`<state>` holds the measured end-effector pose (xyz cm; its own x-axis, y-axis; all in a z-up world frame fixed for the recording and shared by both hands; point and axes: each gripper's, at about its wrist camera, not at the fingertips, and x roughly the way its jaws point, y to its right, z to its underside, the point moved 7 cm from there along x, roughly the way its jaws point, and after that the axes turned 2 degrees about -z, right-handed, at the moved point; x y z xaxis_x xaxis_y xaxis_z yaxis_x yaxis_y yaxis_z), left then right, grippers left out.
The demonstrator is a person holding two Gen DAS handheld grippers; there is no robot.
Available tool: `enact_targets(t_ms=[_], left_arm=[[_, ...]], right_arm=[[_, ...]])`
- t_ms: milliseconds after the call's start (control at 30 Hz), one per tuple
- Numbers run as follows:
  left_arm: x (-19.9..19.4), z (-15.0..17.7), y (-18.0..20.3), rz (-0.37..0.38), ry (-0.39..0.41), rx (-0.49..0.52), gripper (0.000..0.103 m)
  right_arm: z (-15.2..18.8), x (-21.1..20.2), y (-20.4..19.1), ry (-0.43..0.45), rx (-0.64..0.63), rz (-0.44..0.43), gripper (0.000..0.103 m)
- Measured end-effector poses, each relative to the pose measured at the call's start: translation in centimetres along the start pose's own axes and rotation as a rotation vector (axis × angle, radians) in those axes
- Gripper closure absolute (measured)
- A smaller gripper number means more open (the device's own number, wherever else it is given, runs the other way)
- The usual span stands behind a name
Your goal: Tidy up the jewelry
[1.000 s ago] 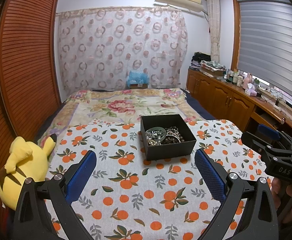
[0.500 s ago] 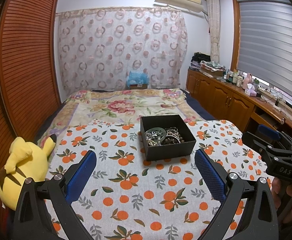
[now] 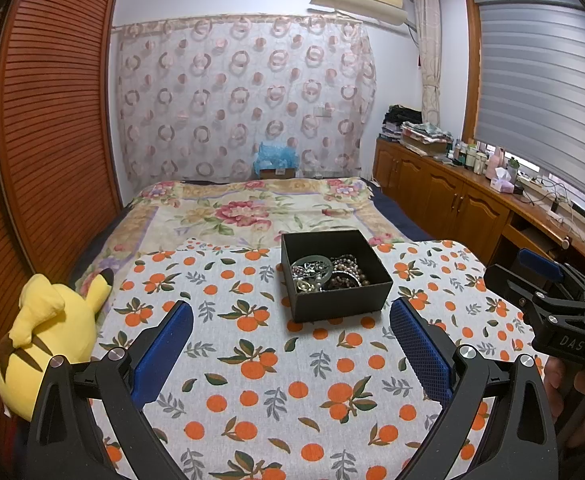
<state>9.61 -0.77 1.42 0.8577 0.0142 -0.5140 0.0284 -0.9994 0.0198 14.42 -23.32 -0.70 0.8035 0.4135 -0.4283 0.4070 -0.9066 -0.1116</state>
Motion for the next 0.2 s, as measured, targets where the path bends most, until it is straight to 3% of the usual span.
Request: enact_targets(t_ms=[200], left_arm=[[0.07, -0.03, -0.09, -0.002, 0.000, -0.001, 0.008]], right_arm=[[0.10, -0.02, -0.05, 0.003, -0.001, -0.001, 0.003]])
